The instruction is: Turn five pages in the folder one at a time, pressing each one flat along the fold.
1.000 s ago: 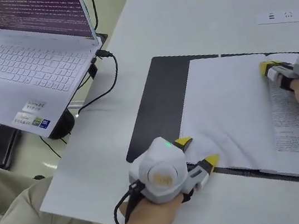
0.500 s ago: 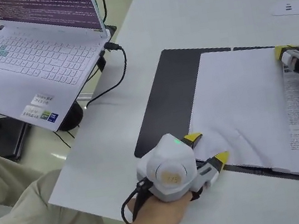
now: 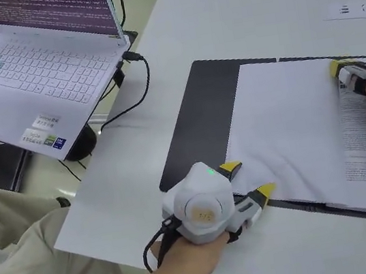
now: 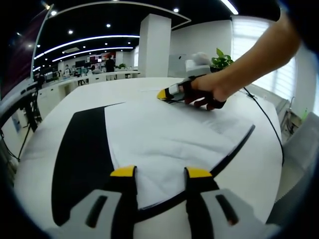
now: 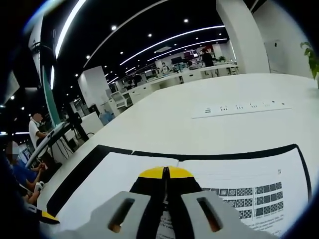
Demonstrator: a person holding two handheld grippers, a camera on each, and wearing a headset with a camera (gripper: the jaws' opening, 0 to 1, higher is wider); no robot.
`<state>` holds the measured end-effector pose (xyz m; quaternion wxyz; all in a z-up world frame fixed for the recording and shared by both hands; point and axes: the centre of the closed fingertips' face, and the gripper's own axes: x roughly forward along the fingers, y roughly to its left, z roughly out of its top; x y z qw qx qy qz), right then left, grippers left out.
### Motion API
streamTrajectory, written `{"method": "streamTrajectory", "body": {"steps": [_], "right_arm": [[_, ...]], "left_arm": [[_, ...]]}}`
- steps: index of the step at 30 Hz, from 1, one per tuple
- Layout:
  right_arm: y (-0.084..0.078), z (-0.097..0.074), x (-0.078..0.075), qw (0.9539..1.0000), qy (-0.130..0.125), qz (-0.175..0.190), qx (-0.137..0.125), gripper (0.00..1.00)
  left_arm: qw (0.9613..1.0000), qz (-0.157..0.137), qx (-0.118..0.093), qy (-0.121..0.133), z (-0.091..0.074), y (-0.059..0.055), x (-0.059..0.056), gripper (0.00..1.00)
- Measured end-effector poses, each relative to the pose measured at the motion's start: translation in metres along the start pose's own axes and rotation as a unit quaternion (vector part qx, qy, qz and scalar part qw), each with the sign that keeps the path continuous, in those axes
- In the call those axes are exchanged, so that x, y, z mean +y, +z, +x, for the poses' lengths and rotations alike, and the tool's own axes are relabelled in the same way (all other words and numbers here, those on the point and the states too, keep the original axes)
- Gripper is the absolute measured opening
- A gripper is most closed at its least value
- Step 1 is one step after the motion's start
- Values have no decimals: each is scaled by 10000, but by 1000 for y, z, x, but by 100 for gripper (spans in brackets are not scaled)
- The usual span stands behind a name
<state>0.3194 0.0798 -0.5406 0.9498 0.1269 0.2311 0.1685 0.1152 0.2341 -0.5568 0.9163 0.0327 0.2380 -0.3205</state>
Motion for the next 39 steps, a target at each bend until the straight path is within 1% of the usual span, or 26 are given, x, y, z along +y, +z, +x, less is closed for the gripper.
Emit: {"method": "streamTrajectory", "body": {"steps": [2, 4, 7, 10, 11, 17, 20, 23, 24, 32, 39], "right_arm": [[-4, -9, 7, 10000, 41, 12, -3, 0], [-6, -14, 10, 10000, 84, 13, 2, 0], [-9, -13, 5, 9999, 108, 38, 22, 0], [-10, -15, 5, 9999, 130, 67, 39, 0], [-12, -19, 9, 9999, 136, 51, 43, 0], [-22, -36, 18, 9998, 181, 92, 66, 0], [-28, -46, 25, 9998, 207, 22, 72, 0], [-32, -53, 30, 9997, 205, 57, 72, 0], [-34, -56, 32, 9997, 209, 19, 84, 0], [-44, -73, 43, 9996, 254, 48, 136, 0], [-52, -88, 50, 9995, 260, 76, 177, 0]], "left_arm": [[10000, -11, -7, -8, 1, 0, 0, 37], [10000, -3, -5, -9, 1, 0, 1, 37], [10000, 5, -5, -14, 2, 0, 1, 37], [10000, 18, -4, -9, 2, 1, 1, 37], [10000, 16, -6, -9, 2, 1, 1, 37], [10000, 29, 2, -13, 2, 1, 1, 37], [10000, 30, -4, -15, 2, 1, 1, 37], [10000, 31, -10, -18, 2, 1, 2, 37], [10000, 37, -3, -16, 1, 1, 2, 36], [10000, 35, 2, -27, 0, 1, 2, 36], [10000, 25, -4, -32, 0, 2, 1, 36]]}}
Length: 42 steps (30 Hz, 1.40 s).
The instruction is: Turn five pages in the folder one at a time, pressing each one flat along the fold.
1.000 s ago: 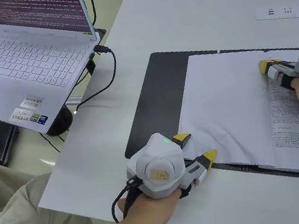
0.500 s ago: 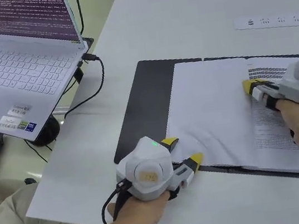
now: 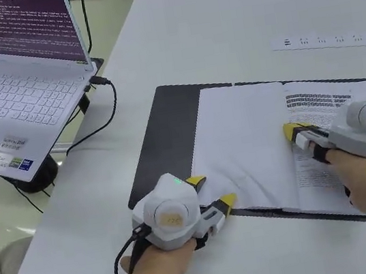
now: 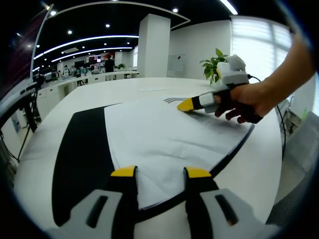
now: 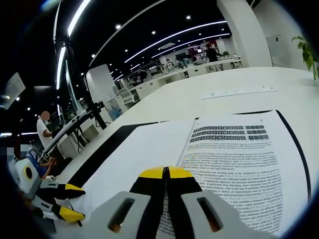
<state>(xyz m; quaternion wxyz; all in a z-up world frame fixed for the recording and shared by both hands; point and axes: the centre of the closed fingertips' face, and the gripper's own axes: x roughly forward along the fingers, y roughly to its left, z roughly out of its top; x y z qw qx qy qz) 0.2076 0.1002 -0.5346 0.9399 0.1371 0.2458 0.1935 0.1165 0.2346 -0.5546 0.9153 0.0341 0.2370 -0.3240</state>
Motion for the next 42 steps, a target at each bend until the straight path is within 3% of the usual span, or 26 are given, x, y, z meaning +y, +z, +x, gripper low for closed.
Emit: {"method": "streamTrajectory", "body": {"steps": [13, 16, 42], "right_arm": [[-20, -27, 17, 9999, 87, -8, 119, 0], [-23, -28, 15, 9999, 92, 46, 120, 0], [-65, -68, 42, 9988, 313, 181, 320, 0]], "left_arm": [[10000, 3, 24, 14, 0, 0, -1, 36], [10000, 7, 33, 19, -1, 0, -1, 36], [10000, -5, 54, 37, -3, -2, -1, 36]]}}
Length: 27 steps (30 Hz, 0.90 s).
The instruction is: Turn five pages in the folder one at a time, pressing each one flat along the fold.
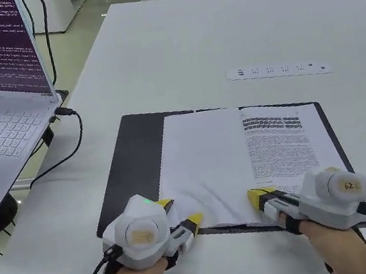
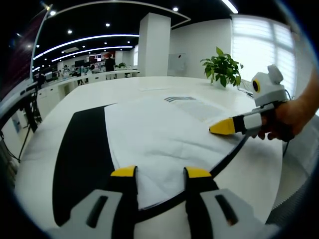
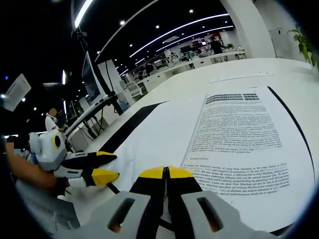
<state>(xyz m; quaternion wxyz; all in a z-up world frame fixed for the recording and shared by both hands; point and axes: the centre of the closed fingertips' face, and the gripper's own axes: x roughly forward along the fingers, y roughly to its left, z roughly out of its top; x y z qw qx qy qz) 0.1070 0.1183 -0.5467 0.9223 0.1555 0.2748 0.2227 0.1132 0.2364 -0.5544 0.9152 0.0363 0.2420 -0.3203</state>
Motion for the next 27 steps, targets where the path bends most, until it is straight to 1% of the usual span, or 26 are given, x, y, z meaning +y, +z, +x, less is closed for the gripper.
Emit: {"method": "streamTrajectory", "body": {"steps": [6, 8, 10, 16, 22, 24, 26, 27], "right_arm": [[-10, -9, 8, 9999, 49, 91, 66, 0], [-13, -13, 10, 9997, 58, 232, 81, 0], [-17, -17, 12, 9997, 68, 209, 105, 0], [-28, -27, 21, 9993, 137, 298, 205, 0], [-35, -35, 24, 9987, 177, 387, 264, 0], [-40, -37, 26, 9981, 223, 409, 409, 0], [-41, -39, 29, 9980, 248, 426, 392, 0], [-38, -41, 29, 9978, 234, 513, 335, 0]], "left_arm": [[10000, -13, 6, 11, -1, 0, 0, 37], [10000, -12, 14, 4, 0, 0, -1, 37], [10000, 1, 27, -3, 0, 0, -1, 37], [10000, 10, 29, 3, 0, 0, -1, 37], [10000, 3, 32, 5, 1, 0, -2, 37], [10000, 4, 42, 7, 1, 0, -2, 37], [10000, -2, 43, 9, 1, 0, -2, 37], [10000, -17, 42, 12, 2, 0, -2, 38]]}}
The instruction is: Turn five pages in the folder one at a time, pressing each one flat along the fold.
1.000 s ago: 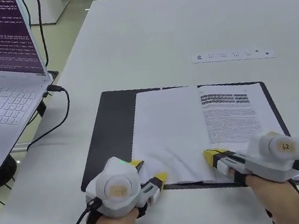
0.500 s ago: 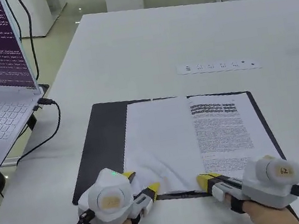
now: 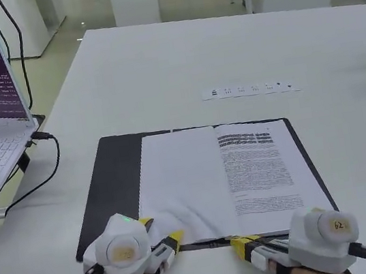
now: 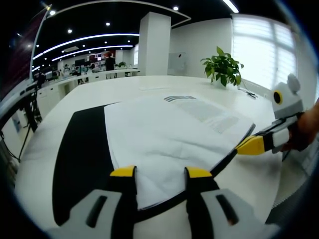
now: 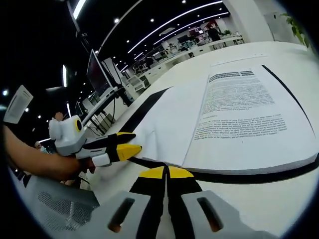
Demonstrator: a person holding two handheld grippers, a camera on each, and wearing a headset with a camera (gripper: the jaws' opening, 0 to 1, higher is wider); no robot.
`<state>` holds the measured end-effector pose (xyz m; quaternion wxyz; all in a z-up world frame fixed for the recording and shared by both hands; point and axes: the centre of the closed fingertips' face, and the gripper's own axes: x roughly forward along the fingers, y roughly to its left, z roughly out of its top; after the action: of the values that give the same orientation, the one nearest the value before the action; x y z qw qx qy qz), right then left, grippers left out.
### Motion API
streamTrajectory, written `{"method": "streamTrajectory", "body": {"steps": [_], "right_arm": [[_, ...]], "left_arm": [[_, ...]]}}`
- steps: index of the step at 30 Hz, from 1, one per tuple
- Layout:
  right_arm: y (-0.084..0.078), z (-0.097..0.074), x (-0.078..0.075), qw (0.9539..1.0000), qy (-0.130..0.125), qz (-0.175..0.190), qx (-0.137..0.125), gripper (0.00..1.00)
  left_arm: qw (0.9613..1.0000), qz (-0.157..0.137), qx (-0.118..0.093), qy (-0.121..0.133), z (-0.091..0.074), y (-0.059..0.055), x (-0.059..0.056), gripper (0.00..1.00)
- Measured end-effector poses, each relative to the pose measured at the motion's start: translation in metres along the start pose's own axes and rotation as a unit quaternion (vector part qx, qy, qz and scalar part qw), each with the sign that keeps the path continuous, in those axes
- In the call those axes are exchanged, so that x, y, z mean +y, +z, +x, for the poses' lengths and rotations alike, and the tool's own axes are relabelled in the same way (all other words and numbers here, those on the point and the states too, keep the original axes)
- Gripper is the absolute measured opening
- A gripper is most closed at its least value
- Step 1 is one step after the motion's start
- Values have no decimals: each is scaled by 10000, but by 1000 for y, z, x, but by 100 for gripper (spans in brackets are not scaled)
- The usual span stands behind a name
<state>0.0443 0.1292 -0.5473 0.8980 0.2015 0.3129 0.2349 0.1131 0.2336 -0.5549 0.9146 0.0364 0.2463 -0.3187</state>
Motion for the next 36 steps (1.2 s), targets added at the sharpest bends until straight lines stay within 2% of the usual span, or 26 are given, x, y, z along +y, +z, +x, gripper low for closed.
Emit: {"method": "streamTrajectory", "body": {"steps": [8, 12, 13, 15, 16, 17, 19, 20, 21, 23, 26, 30, 33, 36], "right_arm": [[20, -13, 10, 9993, 57, 153, -326, 0], [28, -22, 13, 9986, 11, 361, -398, 0], [30, -26, 13, 9981, -24, 499, -372, 0], [31, -33, 11, 9960, -138, 816, -340, 0], [38, -37, 9, 9940, -120, 968, -501, 0], [40, -41, 7, 9934, -148, 1010, -530, 0], [44, -49, 2, 9931, -198, 1024, -538, 1], [46, -53, -1, 9923, -236, 1071, -568, 4], [49, -56, -2, 9921, -229, 1084, -590, 7], [54, -63, -6, 9911, -250, 1128, -666, 9], [59, -71, -13, 9897, -335, 1189, -720, 14], [65, -78, -19, 9894, -408, 1165, -764, 22], [65, -83, -26, 9910, -512, 1020, -699, 30], [62, -89, -35, 9927, -711, 782, -581, 36]], "left_arm": [[10000, -57, 33, 19, 2, 1, 1, 38], [9993, -343, 138, -55, 2, 4, -4, 43], [9985, -518, 157, -113, 2, 5, -6, 45], [9952, -935, 176, -241, 1, 9, -11, 52], [9929, -1139, 249, -231, -2, 10, -12, 54], [9912, -1268, 322, -216, -4, 10, -12, 56], [9853, -1637, 414, -246, -10, 14, -14, 58], [9832, -1745, 448, -289, -13, 15, -15, 59], [9806, -1875, 450, -366, -17, 18, -17, 60], [9788, -1982, 348, -378, -26, 25, -16, 61], [9705, -2360, 275, -399, -38, 32, -15, 60], [9691, -2426, 268, -370, -53, 37, -14, 65], [9676, -2481, 297, -351, -63, 40, -16, 67], [9692, -2426, 274, -324, -73, 44, -19, 72]]}}
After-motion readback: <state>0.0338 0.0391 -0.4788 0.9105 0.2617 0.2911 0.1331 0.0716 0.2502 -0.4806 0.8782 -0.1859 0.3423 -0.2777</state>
